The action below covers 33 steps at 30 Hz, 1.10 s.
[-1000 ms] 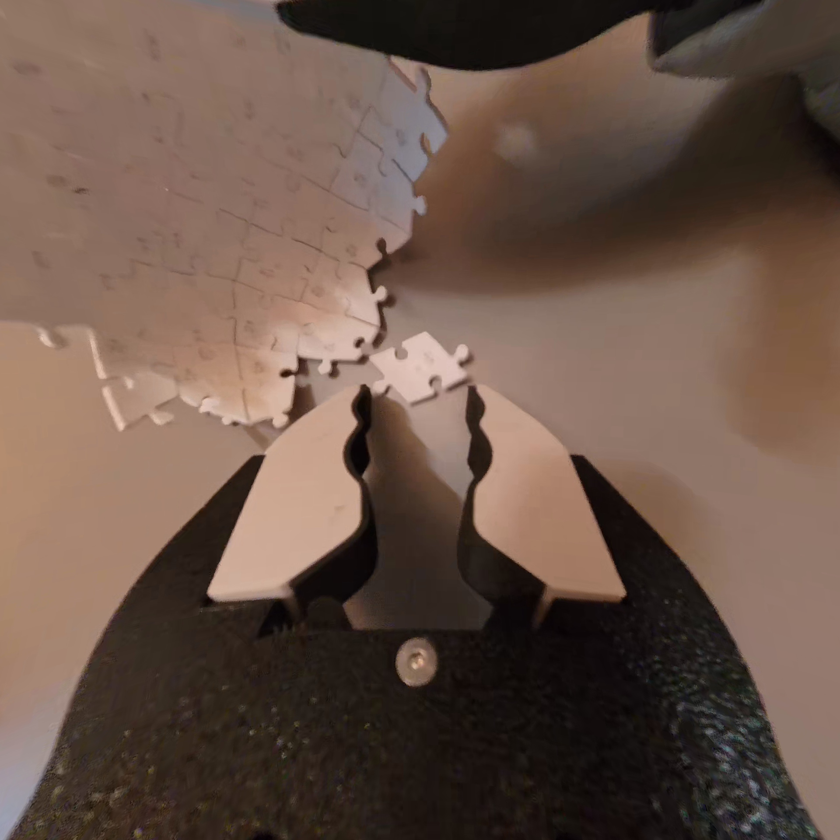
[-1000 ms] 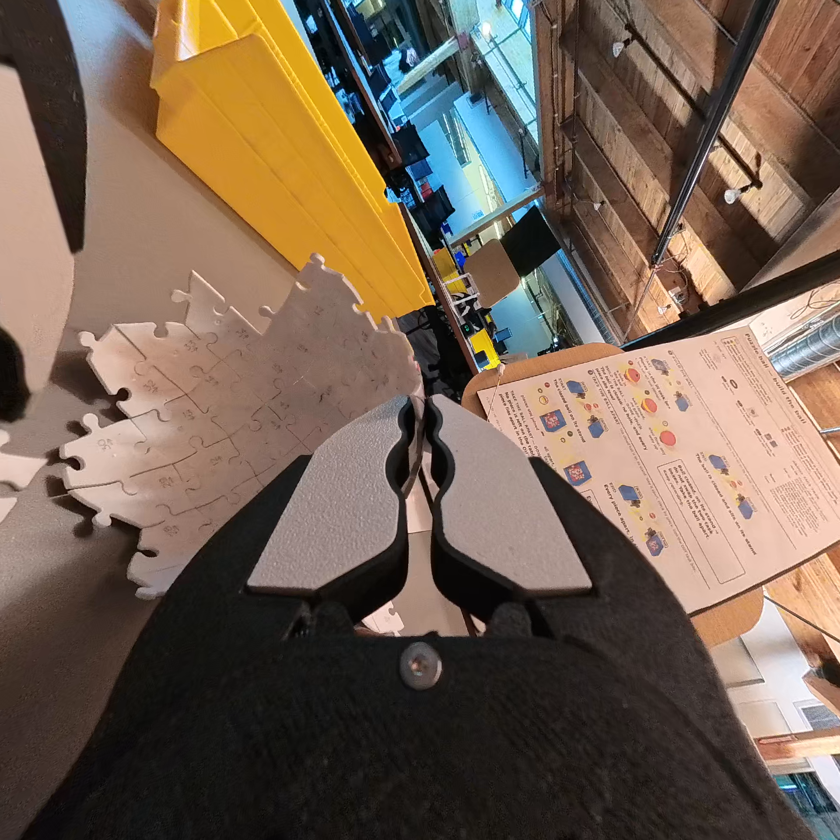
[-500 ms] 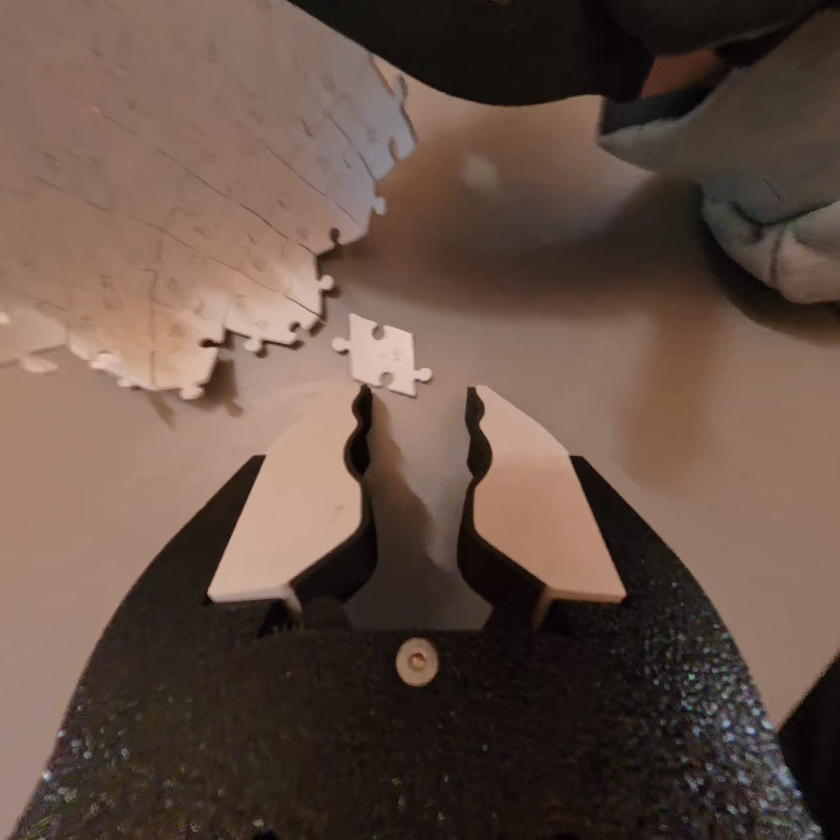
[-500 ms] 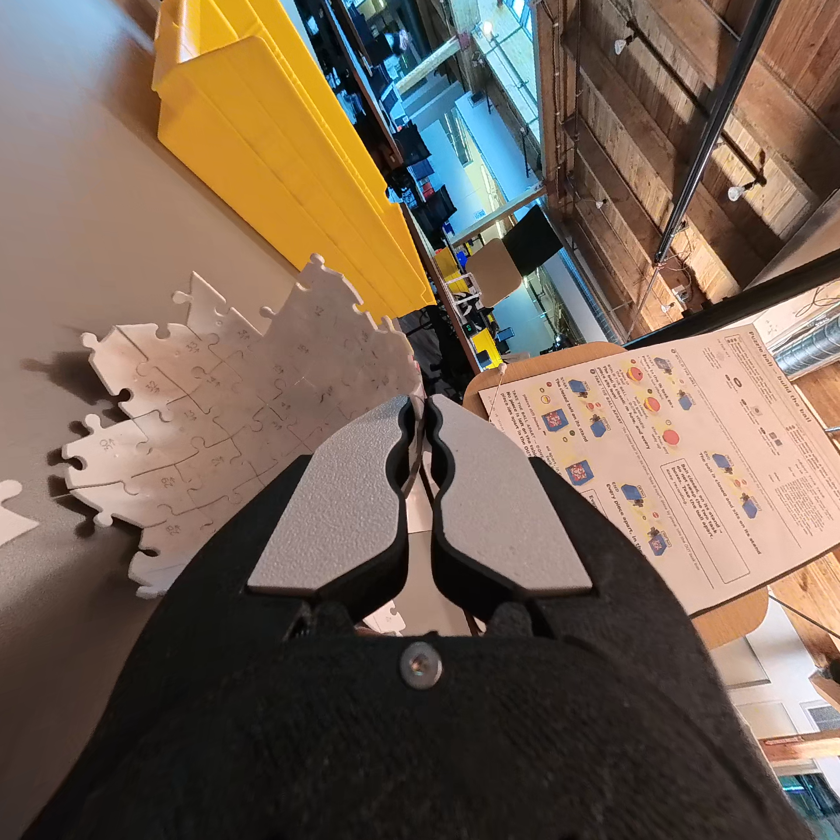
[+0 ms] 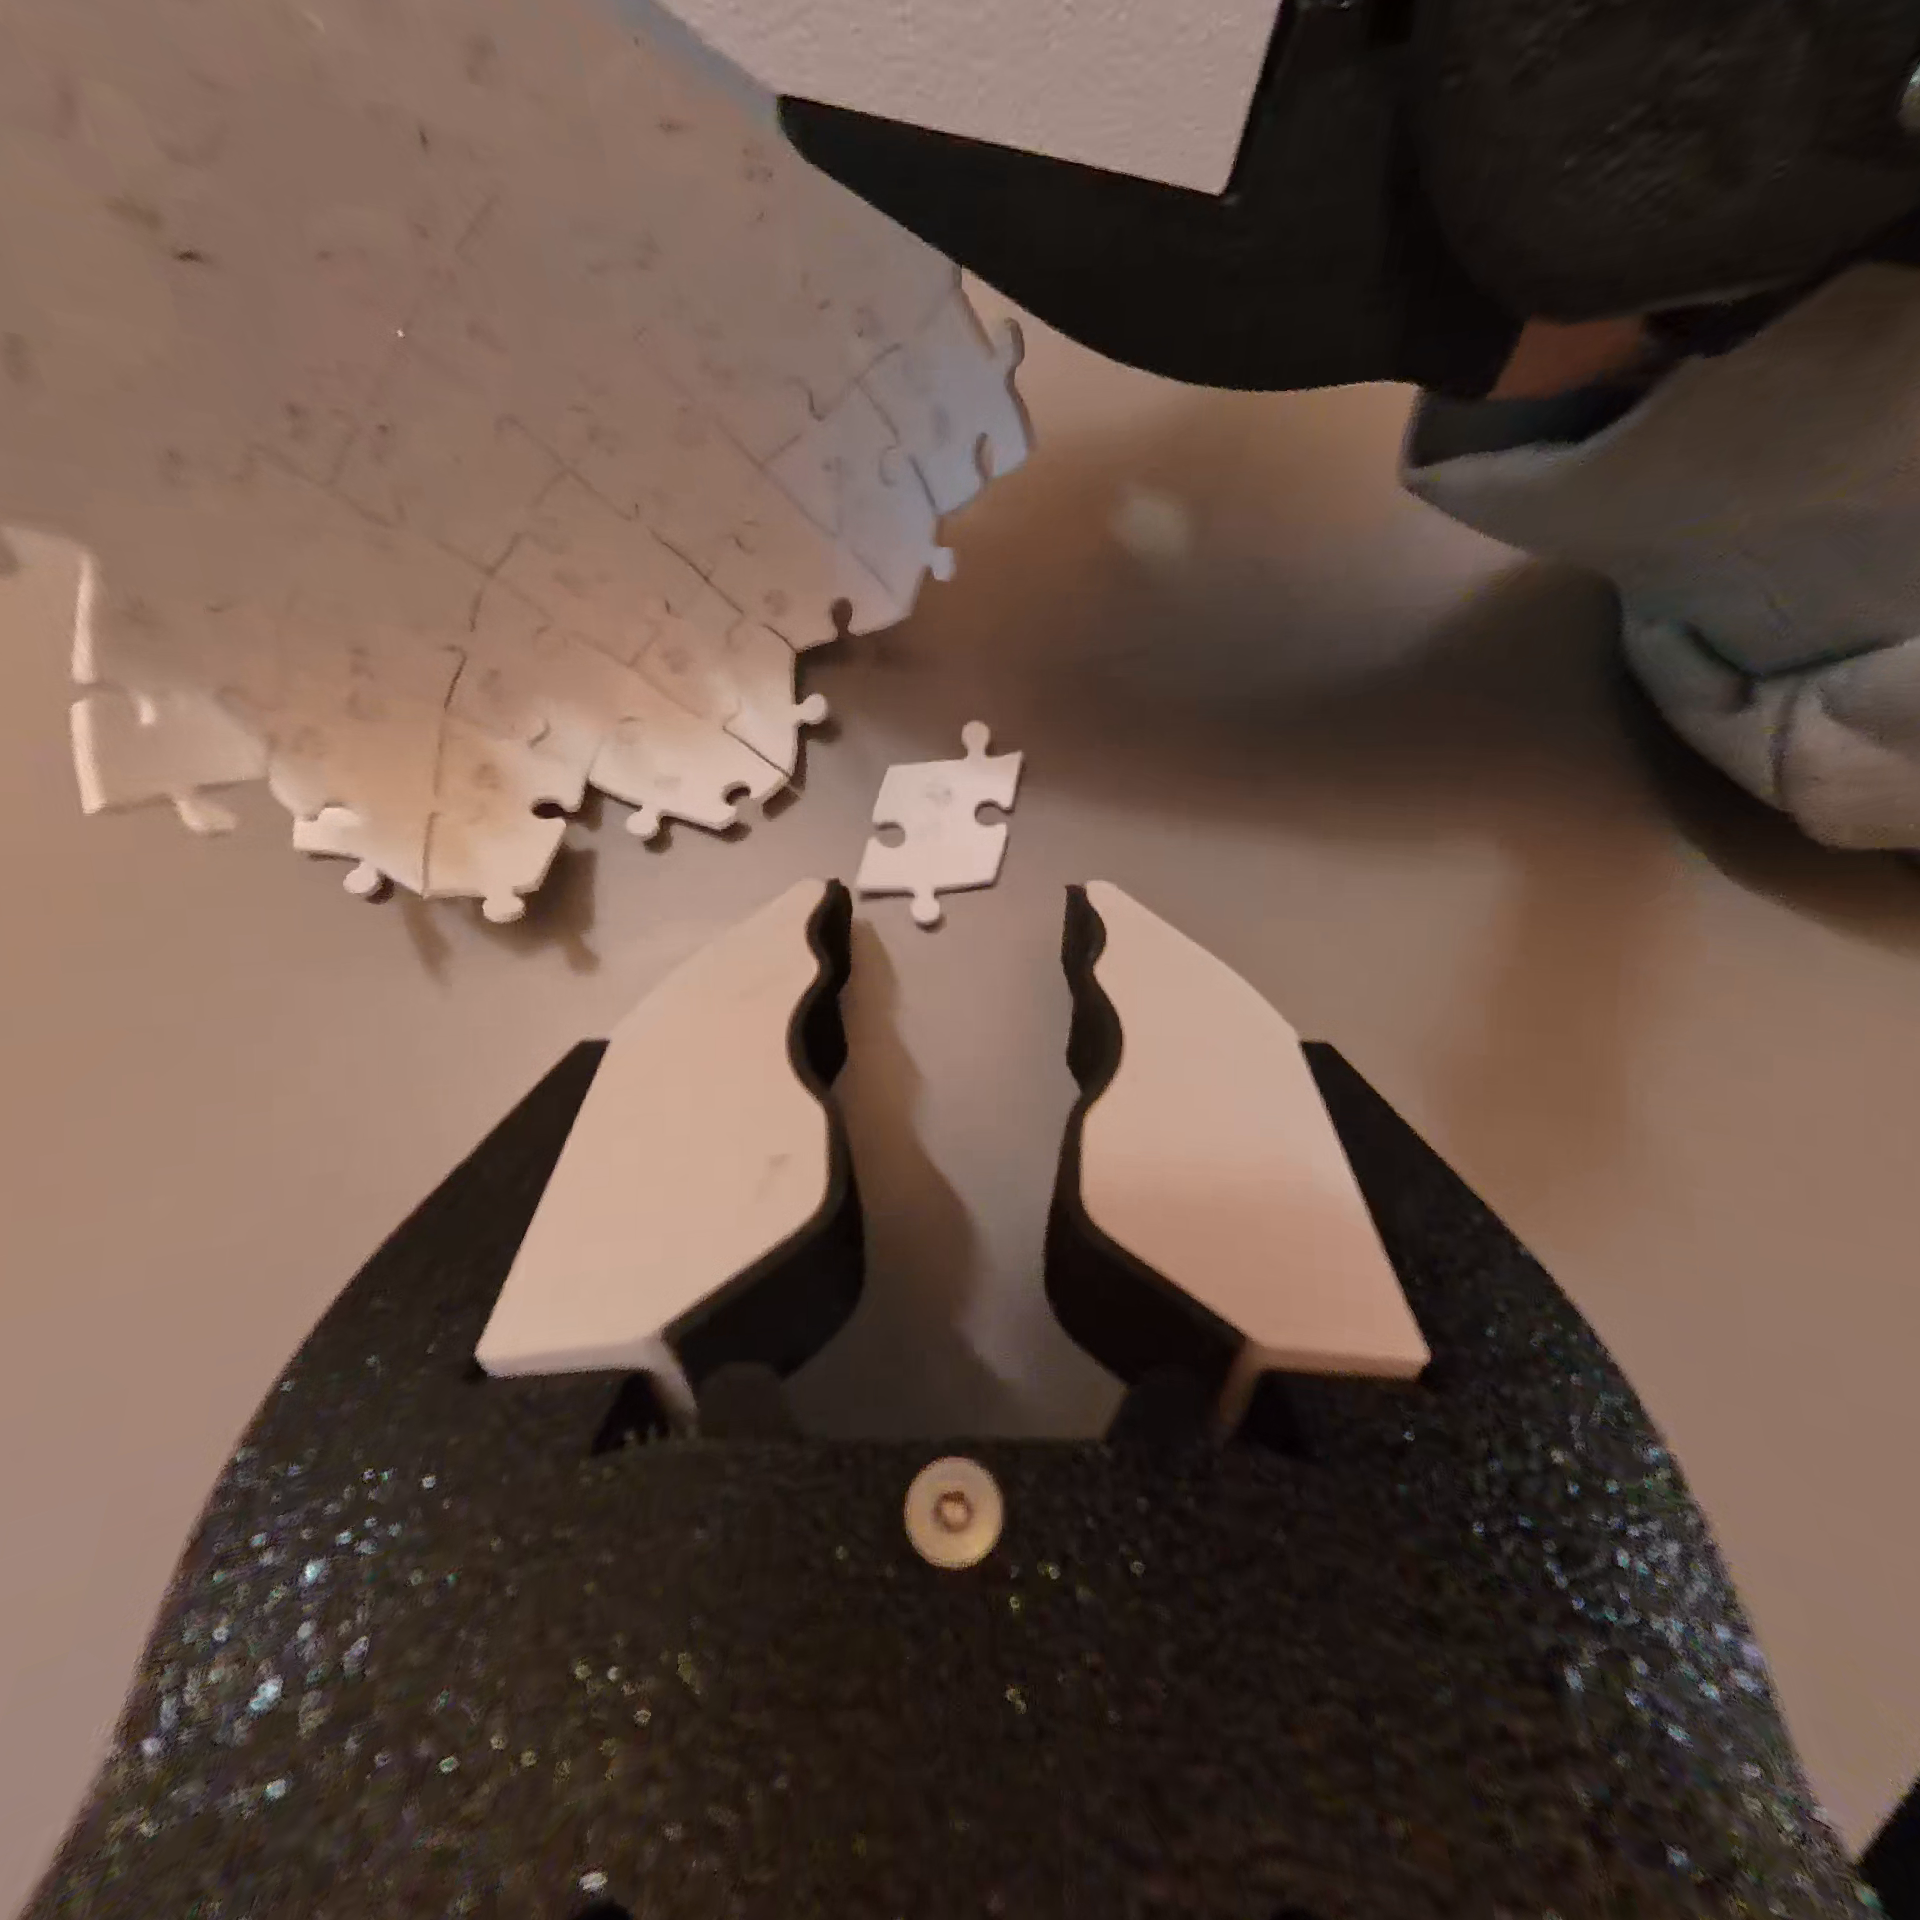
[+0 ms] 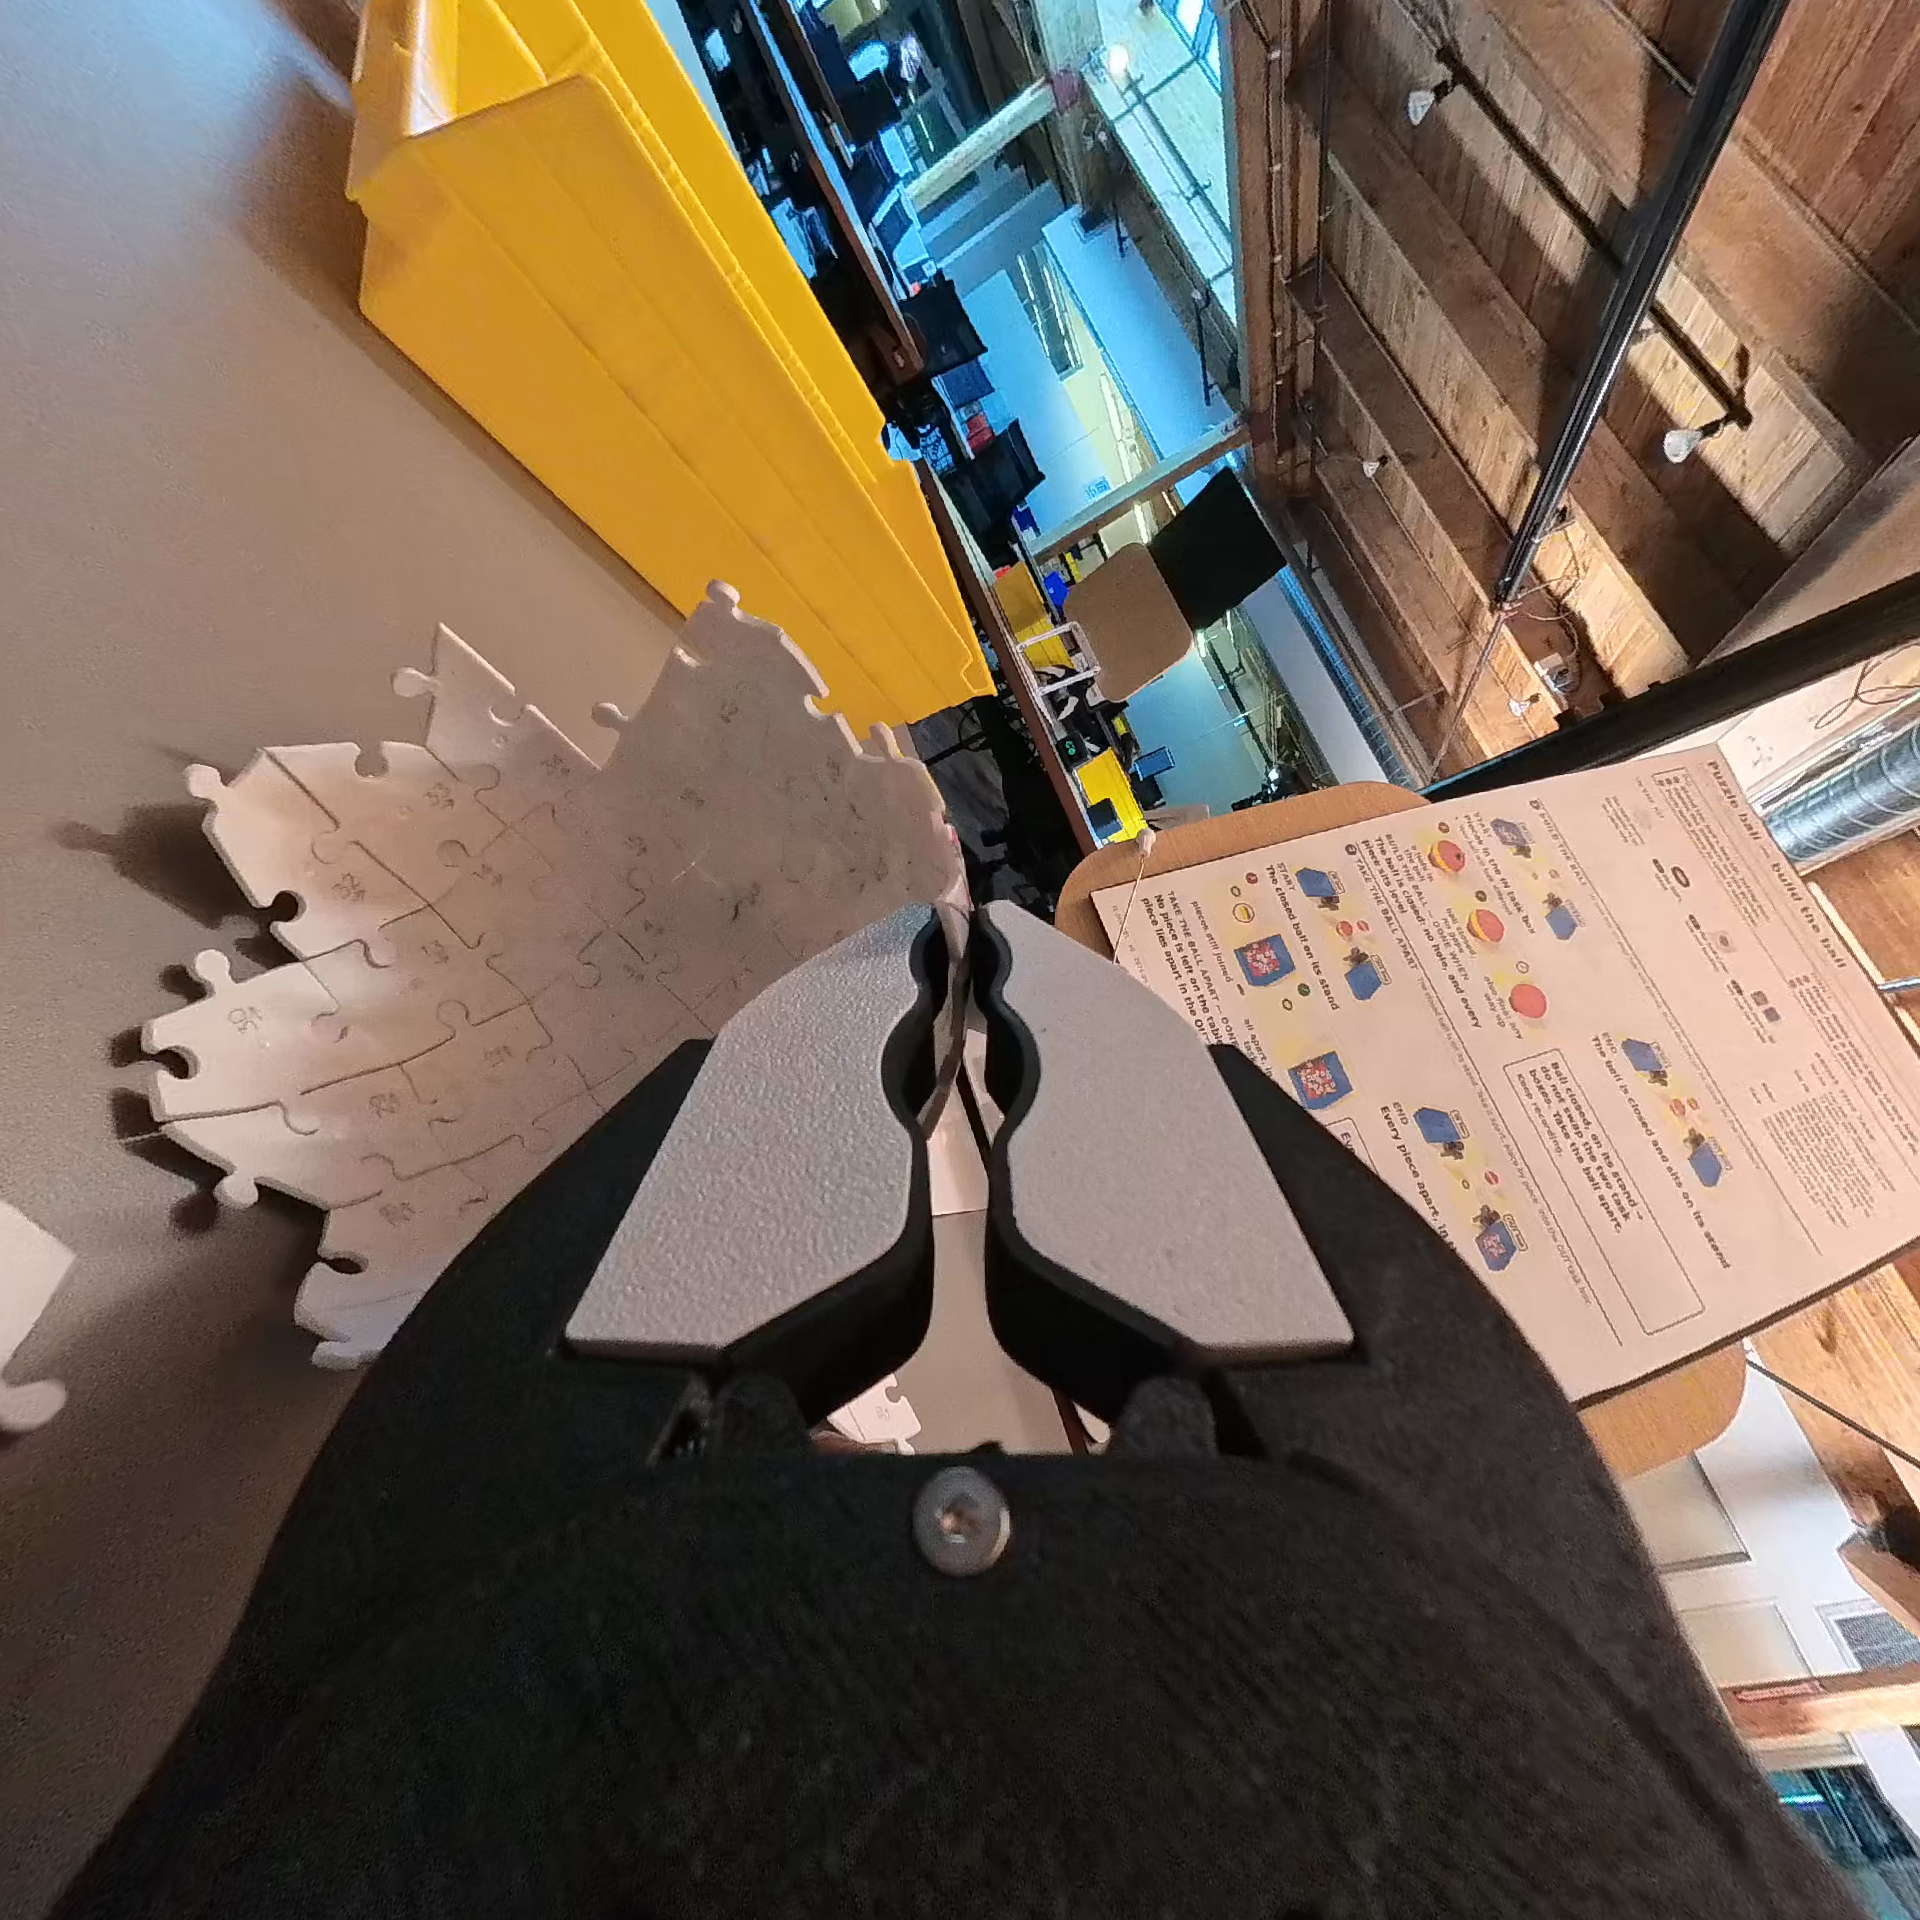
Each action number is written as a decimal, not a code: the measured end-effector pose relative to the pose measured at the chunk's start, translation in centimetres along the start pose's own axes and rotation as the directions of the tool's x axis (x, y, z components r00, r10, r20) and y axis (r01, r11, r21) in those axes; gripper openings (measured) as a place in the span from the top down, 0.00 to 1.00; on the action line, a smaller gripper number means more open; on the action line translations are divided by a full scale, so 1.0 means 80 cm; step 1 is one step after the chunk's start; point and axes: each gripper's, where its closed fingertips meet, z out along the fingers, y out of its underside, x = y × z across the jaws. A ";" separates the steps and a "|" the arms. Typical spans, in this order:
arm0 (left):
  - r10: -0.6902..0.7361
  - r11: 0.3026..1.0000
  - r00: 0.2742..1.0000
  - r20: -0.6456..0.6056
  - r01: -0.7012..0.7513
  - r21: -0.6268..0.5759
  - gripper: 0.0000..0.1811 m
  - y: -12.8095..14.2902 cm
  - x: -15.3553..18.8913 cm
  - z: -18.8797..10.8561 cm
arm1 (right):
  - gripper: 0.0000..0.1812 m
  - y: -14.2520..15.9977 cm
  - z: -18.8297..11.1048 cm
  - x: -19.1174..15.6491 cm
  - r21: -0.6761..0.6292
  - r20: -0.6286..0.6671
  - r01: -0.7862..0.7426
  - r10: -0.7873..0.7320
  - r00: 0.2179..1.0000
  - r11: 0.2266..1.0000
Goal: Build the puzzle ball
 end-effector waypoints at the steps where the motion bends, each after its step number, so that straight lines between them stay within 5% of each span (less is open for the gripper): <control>1: 0.010 1.000 1.000 0.009 -0.010 0.005 0.79 -0.001 -0.002 0.002 | 0.98 0.000 0.000 0.000 0.000 0.000 -0.001 0.001 1.000 1.000; 9: 0.015 0.999 0.998 0.057 -0.013 -0.044 0.78 0.001 -0.003 0.018 | 0.98 0.001 0.000 0.000 -0.001 -0.001 0.000 0.000 1.000 1.000; 13: -0.011 0.999 0.996 0.094 0.014 -0.035 0.89 0.000 -0.005 0.019 | 0.98 0.002 0.000 0.001 -0.002 -0.001 -0.002 0.002 1.000 1.000; 22: -0.073 0.996 0.991 0.114 0.078 -0.032 0.89 0.011 -0.001 0.006 | 0.98 0.001 0.000 0.001 -0.001 -0.001 0.002 -0.002 1.000 1.000; 33: -0.176 0.977 0.907 0.384 0.115 0.177 0.89 -0.009 -0.055 -0.035 | 0.98 -0.003 0.000 0.000 0.000 -0.005 0.013 -0.013 1.000 1.000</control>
